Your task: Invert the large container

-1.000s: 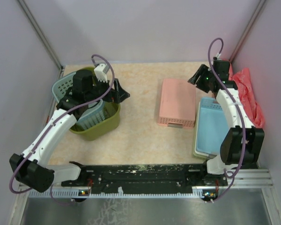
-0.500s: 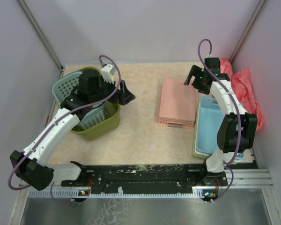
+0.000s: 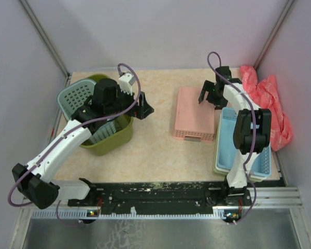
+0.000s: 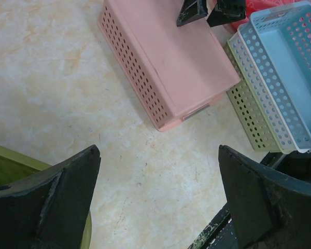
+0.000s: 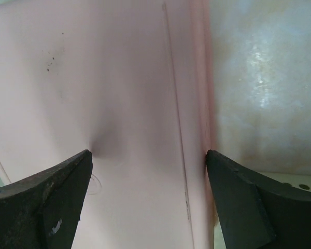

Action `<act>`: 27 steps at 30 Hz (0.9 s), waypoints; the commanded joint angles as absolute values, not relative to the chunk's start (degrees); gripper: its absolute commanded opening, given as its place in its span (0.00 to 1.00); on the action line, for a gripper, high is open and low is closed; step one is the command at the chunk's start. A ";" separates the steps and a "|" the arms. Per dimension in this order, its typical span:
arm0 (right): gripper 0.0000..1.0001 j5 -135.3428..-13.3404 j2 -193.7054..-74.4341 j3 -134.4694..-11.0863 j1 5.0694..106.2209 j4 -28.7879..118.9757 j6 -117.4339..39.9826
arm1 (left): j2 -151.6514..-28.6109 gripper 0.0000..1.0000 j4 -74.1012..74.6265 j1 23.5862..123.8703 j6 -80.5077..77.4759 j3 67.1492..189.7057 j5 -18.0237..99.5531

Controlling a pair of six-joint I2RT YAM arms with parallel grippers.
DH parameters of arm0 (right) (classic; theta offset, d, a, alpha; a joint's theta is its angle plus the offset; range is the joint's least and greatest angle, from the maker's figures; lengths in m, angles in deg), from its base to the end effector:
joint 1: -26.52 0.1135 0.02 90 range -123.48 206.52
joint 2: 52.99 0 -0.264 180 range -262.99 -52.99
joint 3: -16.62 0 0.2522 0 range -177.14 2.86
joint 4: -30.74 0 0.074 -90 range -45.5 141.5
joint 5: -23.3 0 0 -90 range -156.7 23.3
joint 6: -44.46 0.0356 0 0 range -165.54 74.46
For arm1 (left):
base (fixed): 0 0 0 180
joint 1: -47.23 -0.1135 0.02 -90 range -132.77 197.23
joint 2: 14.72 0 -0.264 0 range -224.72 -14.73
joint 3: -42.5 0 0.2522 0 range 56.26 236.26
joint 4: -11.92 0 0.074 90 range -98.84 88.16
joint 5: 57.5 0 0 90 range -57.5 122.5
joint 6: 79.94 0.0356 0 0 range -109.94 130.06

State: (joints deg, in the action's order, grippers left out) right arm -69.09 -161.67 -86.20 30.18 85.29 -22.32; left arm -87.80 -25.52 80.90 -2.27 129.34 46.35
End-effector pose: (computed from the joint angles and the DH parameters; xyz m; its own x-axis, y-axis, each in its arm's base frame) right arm 0.4086 0.0276 0.2426 -0.8308 0.3416 -0.4395 0.2646 0.9370 0.2280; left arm 0.2346 -0.1665 0.3825 -0.4805 0.0709 -0.8741 0.6327 0.7182 -0.2895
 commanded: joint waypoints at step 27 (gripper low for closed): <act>0.92 -70.18 -135.67 -60.06 54.59 67.87 -22.89 | -90.45 1.00 -32.42 77.75 -5.05 137.27 40.88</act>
State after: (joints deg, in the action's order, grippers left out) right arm -76.15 -141.08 -67.80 48.43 69.32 -20.39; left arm -91.04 -31.01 80.05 -2.84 132.70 42.96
